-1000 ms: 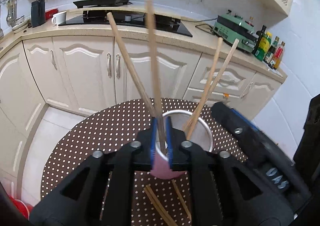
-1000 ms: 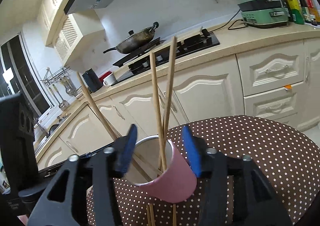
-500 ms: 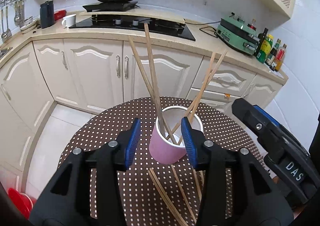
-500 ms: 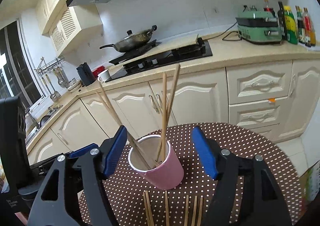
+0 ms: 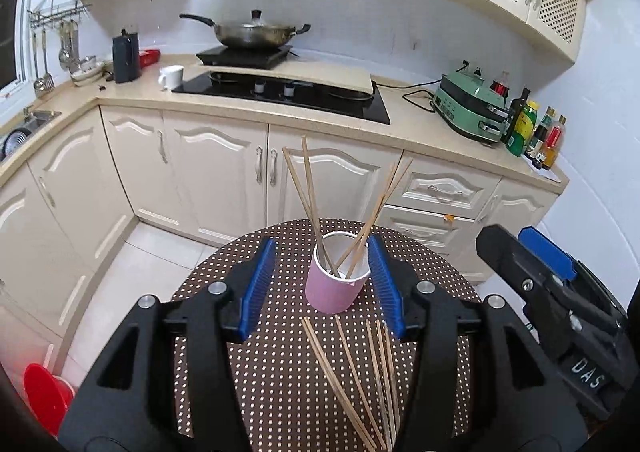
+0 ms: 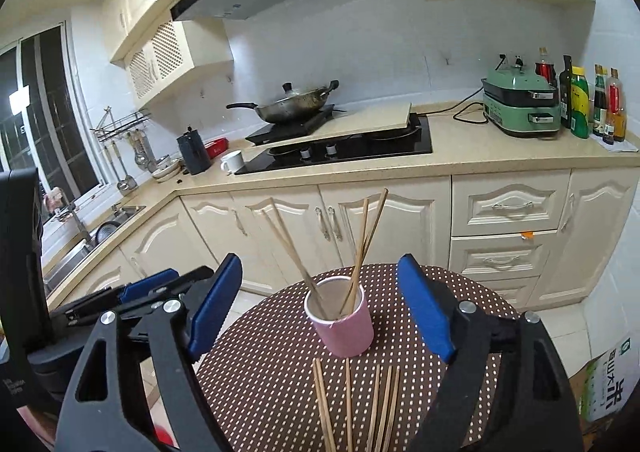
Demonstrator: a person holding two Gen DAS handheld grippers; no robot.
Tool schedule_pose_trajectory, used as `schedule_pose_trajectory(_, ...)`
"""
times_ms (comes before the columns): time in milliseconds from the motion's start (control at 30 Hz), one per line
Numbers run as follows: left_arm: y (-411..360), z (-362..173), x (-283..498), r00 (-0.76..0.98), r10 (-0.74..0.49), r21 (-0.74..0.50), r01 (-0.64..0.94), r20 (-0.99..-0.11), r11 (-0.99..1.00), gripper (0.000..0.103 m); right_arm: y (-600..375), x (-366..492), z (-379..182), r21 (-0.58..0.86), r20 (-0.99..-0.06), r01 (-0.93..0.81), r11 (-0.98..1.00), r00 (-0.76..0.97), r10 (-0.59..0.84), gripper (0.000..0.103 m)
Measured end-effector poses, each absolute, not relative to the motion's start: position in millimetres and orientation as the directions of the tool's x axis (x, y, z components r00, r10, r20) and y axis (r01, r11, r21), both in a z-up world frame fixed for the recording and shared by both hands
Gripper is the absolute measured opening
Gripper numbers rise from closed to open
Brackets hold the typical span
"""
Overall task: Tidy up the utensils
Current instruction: 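Lower both tools toward the chopsticks lying on the table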
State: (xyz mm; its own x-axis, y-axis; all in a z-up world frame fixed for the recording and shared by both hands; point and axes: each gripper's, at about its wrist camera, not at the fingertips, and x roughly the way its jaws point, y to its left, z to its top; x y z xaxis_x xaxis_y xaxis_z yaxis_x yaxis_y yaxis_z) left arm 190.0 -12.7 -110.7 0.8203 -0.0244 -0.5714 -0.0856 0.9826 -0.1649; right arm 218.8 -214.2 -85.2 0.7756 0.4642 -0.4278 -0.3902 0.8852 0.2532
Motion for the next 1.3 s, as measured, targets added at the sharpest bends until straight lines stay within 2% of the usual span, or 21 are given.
schedule_pose_trajectory(433, -41.4, -95.4, 138.2, 0.82, -0.026, -0.142, -0.067, -0.572, 0.988, 0.049, -235.7, 170.4, -79.9, 0.274, -0.459, -0.366, 0.889, 0.763, 0.455, 0.078)
schedule_pose_trajectory(733, -48.5, -127.3, 117.6, 0.765, -0.052, -0.158, -0.066, -0.642, 0.985, 0.049, -241.8, 149.4, -106.0, 0.292, -0.536, -0.334, 0.896, 0.719, 0.442, 0.078)
schedule_pose_trajectory(1300, -73.4, -193.2, 111.9, 0.625, -0.062, -0.108, -0.035, -0.778, 0.994, 0.049, -257.1, 134.0, -169.7, 0.296, -0.697, -0.236, 0.925, 0.609, 0.379, 0.078)
